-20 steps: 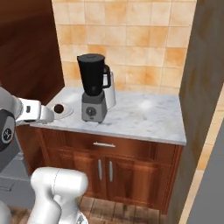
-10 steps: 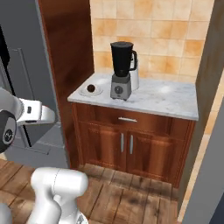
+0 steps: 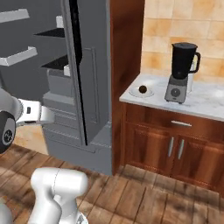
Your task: Pick the peach and orange from the fridge and place them on the plate next to the blender to make a fruit smoothie.
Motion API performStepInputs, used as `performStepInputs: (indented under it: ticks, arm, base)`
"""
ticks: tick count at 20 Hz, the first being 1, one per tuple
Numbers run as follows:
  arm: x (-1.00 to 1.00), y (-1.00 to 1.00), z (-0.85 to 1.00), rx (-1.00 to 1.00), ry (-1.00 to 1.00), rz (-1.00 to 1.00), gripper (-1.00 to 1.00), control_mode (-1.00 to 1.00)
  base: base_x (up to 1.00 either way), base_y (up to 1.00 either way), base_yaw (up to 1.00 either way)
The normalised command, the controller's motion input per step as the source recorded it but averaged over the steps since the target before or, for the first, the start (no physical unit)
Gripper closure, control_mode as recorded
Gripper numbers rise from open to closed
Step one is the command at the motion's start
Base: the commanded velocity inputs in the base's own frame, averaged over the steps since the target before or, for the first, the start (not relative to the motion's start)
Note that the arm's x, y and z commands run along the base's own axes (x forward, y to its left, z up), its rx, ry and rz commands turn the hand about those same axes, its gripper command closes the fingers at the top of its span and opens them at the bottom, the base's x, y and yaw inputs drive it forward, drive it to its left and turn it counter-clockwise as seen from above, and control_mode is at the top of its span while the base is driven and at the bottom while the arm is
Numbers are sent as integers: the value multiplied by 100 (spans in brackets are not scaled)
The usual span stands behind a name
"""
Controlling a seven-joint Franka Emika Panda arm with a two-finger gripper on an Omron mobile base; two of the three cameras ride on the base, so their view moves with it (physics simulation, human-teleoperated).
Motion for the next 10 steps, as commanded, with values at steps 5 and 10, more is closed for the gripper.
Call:
performStepInputs:
  ticks: [5,10]
  arm:
    - [0,0,0,0,0,0,-100,100]
    - [0,0,0,0,0,0,-100,100]
  base:
    - [21,100,1]
    - [16,100,-32]
